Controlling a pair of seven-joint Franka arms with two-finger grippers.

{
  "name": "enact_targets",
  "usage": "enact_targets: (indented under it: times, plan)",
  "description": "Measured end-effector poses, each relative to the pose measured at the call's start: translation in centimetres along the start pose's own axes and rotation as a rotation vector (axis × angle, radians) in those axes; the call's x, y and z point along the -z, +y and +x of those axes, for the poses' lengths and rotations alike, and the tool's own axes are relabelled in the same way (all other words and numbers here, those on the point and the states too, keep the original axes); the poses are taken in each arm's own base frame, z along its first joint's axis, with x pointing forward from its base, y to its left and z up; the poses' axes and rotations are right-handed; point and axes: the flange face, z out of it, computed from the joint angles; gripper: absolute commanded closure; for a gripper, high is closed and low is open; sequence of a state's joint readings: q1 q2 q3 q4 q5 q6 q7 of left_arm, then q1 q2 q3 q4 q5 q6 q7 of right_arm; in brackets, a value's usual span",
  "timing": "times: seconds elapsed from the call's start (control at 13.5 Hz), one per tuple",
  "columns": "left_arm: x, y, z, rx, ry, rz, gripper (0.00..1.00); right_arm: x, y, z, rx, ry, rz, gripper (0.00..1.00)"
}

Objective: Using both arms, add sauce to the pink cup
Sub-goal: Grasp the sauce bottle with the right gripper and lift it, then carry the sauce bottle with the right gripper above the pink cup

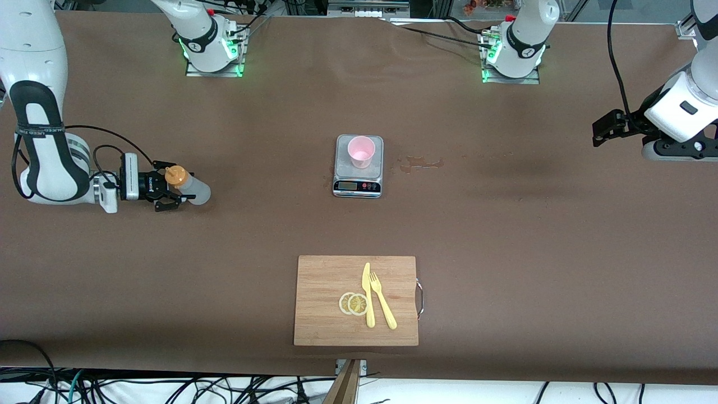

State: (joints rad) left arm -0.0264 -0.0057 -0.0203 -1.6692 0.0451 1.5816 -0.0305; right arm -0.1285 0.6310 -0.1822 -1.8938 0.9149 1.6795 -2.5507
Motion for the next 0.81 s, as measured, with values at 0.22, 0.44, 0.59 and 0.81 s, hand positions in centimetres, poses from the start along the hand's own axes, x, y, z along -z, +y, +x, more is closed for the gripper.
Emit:
enact_targets:
  times: [0.22, 0.44, 0.59, 0.81]
  plan:
    - [0.0, 0.0, 0.0, 0.0, 0.0, 0.0, 0.0, 0.1, 0.0, 0.0, 0.0, 0.0, -0.001, 0.73]
    - [0.0, 0.0, 0.0, 0.0, 0.0, 0.0, 0.0, 0.3, 0.2, 0.1, -0.001, -0.006, -0.006, 0.82]
    - [0.0, 0.0, 0.0, 0.0, 0.0, 0.0, 0.0, 0.8, 0.7, 0.4, -0.017, -0.038, -0.013, 0.84]
    - [0.0, 0.0, 0.0, 0.0, 0.0, 0.0, 0.0, 1.9, 2.0, 2.9, -0.051, -0.144, -0.009, 0.84]
